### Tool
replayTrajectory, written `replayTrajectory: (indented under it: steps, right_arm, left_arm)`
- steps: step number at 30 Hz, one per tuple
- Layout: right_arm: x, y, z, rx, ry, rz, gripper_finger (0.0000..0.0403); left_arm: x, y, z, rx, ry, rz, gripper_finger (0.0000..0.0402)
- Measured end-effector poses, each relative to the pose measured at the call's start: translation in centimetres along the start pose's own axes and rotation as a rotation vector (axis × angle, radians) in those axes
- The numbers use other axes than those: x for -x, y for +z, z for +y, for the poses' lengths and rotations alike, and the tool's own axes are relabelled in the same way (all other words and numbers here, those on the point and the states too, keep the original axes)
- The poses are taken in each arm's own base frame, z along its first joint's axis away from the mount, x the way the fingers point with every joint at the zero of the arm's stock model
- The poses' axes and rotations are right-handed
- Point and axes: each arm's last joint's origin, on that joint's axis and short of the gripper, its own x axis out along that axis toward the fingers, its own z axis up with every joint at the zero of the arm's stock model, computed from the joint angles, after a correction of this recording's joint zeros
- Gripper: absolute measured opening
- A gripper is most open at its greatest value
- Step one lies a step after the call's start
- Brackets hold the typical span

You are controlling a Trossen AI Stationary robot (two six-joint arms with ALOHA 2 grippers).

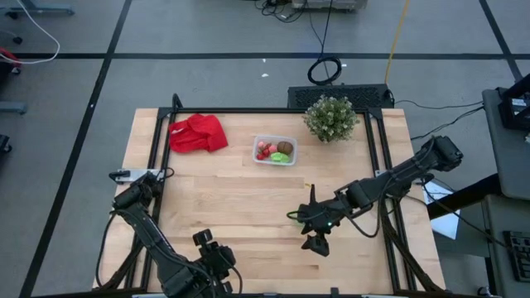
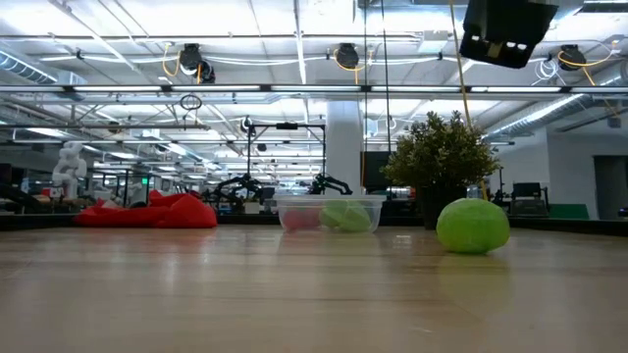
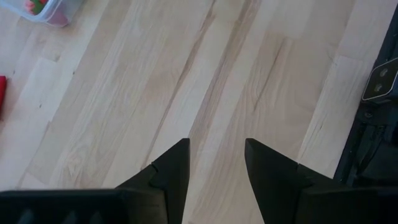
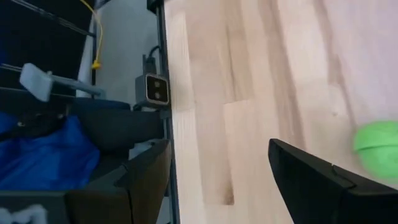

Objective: Pick and placing Produce into tupperware
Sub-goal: Put the cabbage into the bin

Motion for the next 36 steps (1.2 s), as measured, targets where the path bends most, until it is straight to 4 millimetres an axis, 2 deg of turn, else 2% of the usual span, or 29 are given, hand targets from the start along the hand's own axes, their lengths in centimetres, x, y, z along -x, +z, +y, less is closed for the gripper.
replayTrajectory:
  steps: [12, 36]
  right_arm:
    - [0.18, 0.68, -0.05, 0.004, 0.073, 0.004, 0.0263]
    - [0.24, 0.84, -0.01, -0.001, 0.101, 0.011, 0.0263]
  left_arm:
    - [-0.03, 0.02, 0.01, -0.008, -0.002, 0.007, 0.0159]
    - [-0.04, 0.02, 0.01, -0.005, -0.005, 0.015, 0.0159]
